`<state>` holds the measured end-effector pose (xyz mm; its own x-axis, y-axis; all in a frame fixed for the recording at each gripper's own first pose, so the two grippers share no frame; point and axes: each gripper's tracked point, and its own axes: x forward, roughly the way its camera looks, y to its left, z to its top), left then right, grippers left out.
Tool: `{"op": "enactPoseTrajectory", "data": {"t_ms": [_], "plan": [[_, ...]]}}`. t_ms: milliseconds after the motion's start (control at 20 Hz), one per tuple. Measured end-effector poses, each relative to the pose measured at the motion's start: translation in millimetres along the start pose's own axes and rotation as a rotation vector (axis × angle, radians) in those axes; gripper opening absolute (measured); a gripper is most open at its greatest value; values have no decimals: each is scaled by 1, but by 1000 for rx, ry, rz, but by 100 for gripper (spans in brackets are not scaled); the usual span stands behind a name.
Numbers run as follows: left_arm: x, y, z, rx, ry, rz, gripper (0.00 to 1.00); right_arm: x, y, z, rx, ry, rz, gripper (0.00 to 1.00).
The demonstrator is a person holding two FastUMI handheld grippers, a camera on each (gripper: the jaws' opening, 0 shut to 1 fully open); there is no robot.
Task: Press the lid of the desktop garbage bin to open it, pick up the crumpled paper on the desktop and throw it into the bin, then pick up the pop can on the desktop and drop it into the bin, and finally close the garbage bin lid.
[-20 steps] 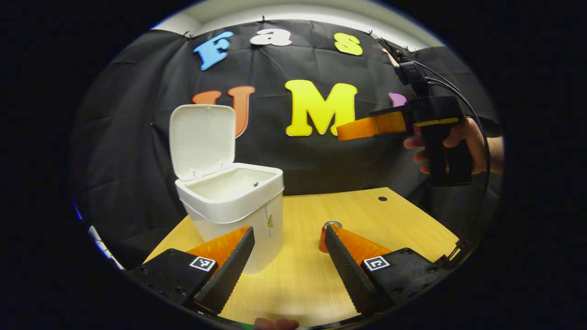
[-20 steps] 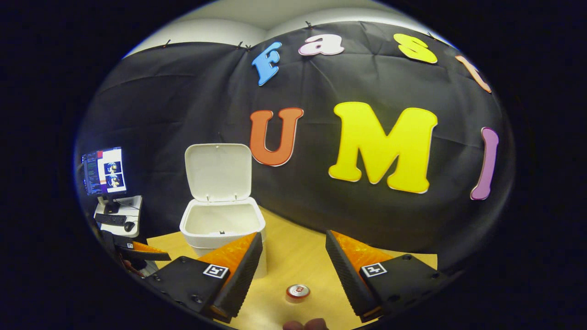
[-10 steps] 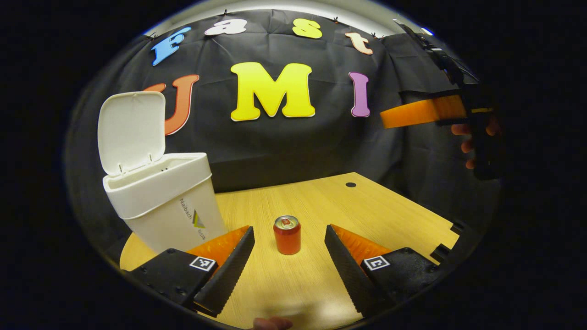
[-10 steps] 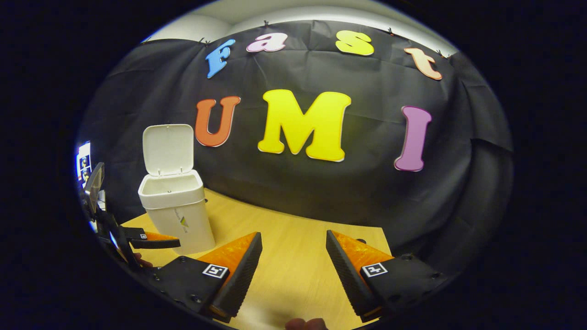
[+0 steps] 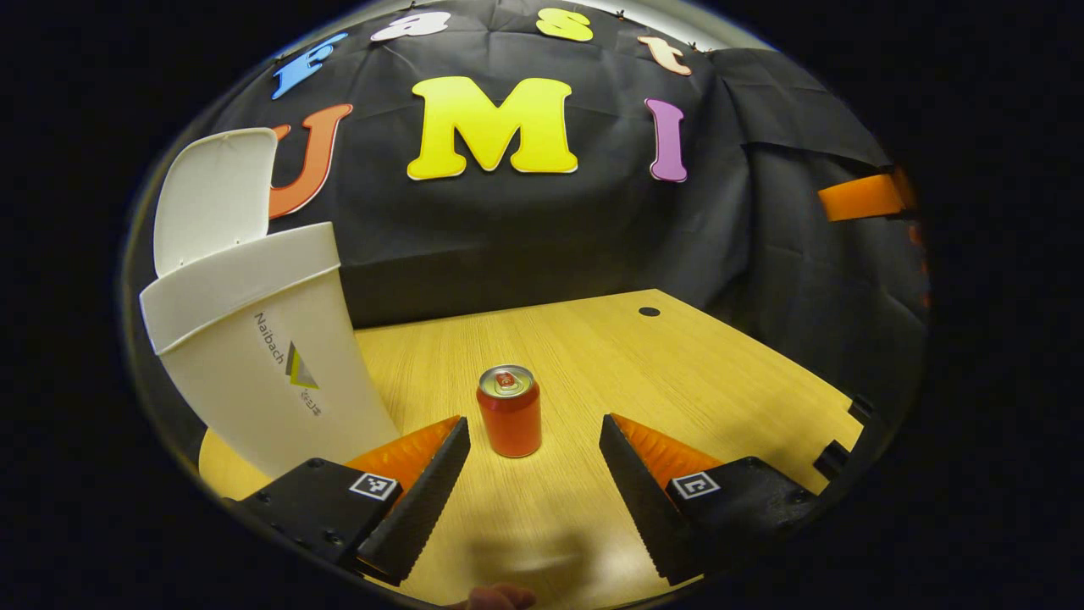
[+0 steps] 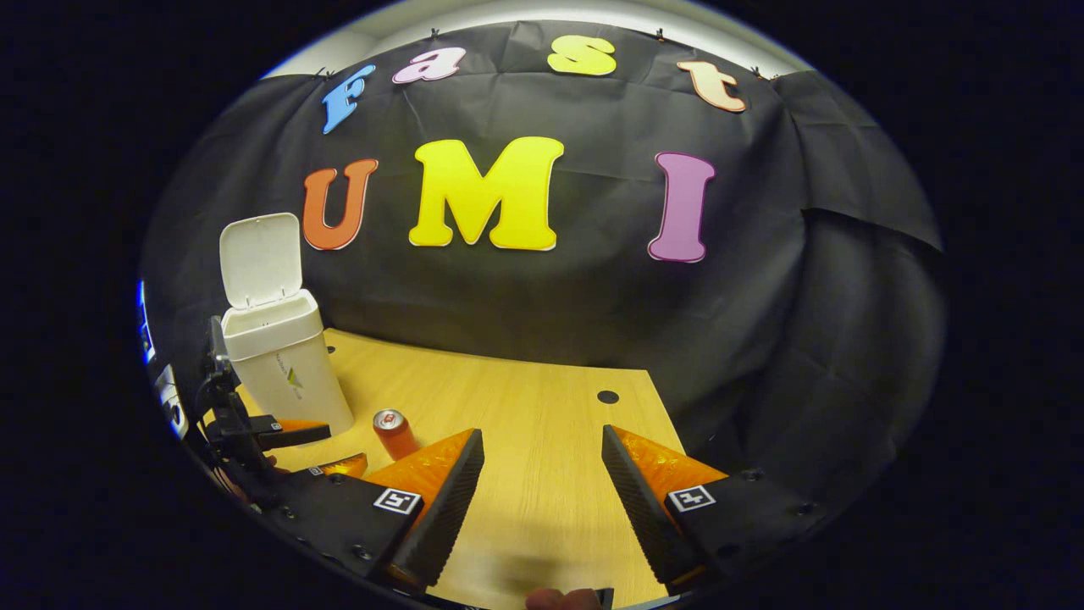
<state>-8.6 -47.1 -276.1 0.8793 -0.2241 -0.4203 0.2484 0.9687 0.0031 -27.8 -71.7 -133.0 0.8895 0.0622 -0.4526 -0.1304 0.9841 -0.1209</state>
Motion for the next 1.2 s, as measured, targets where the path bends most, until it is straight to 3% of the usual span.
{"op": "enactPoseTrajectory", "data": {"t_ms": [750, 1200], "plan": [[65, 8, -44, 6, 89, 30, 100, -17, -30, -34, -21, 99, -85, 90], [90, 17, -62, -21, 120, 46, 100, -11, -10, -38, -61, 125, -56, 89]]}}
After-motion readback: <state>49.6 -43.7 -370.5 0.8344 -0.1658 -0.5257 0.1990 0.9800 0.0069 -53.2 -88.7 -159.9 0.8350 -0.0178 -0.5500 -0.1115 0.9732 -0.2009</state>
